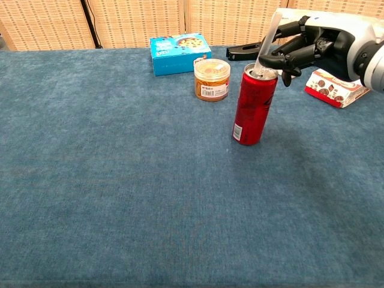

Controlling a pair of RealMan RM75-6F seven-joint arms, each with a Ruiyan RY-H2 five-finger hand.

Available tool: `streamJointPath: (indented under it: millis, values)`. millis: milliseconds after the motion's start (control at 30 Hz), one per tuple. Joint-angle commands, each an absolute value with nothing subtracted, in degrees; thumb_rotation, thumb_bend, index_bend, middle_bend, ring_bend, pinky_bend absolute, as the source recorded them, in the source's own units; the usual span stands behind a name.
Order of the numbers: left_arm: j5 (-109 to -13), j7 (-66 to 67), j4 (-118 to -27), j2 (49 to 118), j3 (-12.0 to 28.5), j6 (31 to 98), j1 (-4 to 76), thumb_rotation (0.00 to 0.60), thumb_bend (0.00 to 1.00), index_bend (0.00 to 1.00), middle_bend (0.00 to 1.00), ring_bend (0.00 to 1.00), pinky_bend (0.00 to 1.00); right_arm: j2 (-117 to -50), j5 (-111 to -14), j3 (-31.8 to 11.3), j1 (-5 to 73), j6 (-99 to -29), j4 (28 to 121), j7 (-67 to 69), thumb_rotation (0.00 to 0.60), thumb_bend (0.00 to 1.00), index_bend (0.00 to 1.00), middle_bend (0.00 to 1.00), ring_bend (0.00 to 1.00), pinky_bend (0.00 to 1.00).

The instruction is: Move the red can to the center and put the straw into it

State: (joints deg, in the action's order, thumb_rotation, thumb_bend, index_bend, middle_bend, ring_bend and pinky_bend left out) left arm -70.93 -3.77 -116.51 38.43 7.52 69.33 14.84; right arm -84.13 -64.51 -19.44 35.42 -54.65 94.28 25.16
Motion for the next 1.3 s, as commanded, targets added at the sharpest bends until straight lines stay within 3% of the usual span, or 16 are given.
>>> streamJointPath:
  millis: [33,400,767,1300]
  values:
    - [-71.0,-3.9,-116.5,38.4,7.5,69.3,14.8,0.6,0.3,0.0,0.0,0.0,0.0,-84.0,-64.7,-19.3,35.4,-54.5,94.2,25.1,0.6,0.48,0.62,0.82,0.81,0.62]
    - [-71.3,-3.9,-116.7,38.4,7.3,69.4,14.7,0.6,0.3,0.0,0.0,0.0,0.0,-83.3,-66.0,-18.8,35.3,-54.1,94.7,25.1,0.6,0.48,0.62,0.81,0.8,0.62]
    - [-71.5,-4.3,-116.5,38.3,7.2,69.2,14.8,0.6,0.3,0.0,0.0,0.0,0.0,-82.7,-68.3,-18.3,35.1,-53.8,94.2,27.2,0.6,0.47,0.52,0.78,0.79,0.62]
    - [-71.7,-4.8,-116.4,38.3,7.2,69.1,14.8,0.6,0.3,0.0,0.0,0.0,0.0,-82.4,-69.6,-18.0,35.1,-54.6,94.1,27.6,0.6,0.47,0.45,0.77,0.78,0.62]
